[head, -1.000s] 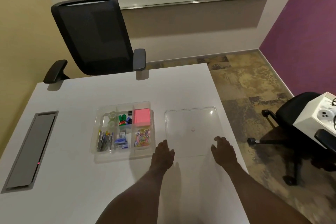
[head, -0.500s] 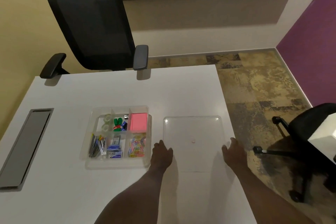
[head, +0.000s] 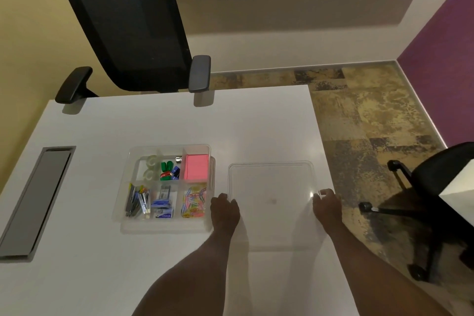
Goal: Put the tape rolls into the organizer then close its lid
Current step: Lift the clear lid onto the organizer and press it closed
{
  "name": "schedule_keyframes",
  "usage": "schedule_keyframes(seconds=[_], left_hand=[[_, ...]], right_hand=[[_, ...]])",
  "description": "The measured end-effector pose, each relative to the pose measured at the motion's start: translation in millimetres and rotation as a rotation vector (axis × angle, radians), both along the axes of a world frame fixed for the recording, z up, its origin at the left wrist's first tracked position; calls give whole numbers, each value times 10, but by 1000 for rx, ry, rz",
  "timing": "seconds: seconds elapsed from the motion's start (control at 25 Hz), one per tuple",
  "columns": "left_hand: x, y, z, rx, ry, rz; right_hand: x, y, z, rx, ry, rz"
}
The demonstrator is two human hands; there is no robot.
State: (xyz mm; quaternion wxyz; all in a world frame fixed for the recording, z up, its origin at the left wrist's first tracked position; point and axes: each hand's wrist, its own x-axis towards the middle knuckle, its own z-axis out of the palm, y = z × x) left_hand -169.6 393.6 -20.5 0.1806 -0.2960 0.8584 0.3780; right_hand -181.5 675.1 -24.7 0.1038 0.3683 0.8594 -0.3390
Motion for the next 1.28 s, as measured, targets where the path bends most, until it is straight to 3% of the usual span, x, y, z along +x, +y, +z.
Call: schedule_keyframes(seconds=[0.4, 0.84, 1.08, 1.16, 1.28], left_hand=[[157, -263, 491, 77, 378, 43], [23, -1611, 1098, 63, 525, 76], [-359, -2607, 1617, 39, 719, 132], [-460, -2894, 1701, 67, 770, 143], [-537, -3290, 1739, 196, 778, 182]], right_hand=[[148, -355, 393, 75, 216, -91], [-47, -1604, 1044, -97, 619, -87], [-265, -2385, 1451, -92, 767, 51], [-306, -2614, 1537, -158, 796, 49], [-340, -2868, 1617, -434, 798, 22]])
